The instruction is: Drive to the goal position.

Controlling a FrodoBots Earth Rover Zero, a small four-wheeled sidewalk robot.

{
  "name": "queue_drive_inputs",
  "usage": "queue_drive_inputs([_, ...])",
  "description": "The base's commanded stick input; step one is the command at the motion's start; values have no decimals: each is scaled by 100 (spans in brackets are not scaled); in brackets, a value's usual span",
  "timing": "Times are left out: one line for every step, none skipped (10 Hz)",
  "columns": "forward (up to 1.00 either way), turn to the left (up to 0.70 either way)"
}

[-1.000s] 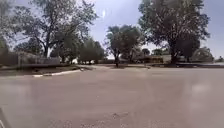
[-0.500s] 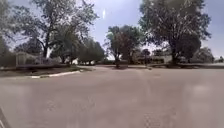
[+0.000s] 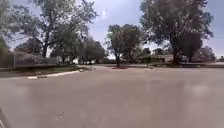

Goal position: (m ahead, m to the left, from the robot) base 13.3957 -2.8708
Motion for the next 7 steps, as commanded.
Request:
queue_drive_inputs([70, 0])
queue_drive_inputs([70, 7])
queue_drive_inputs([70, 22])
queue_drive_inputs([70, 30])
queue_drive_inputs([70, 14])
queue_drive_inputs([70, 0])
queue_drive_inputs([70, 0])
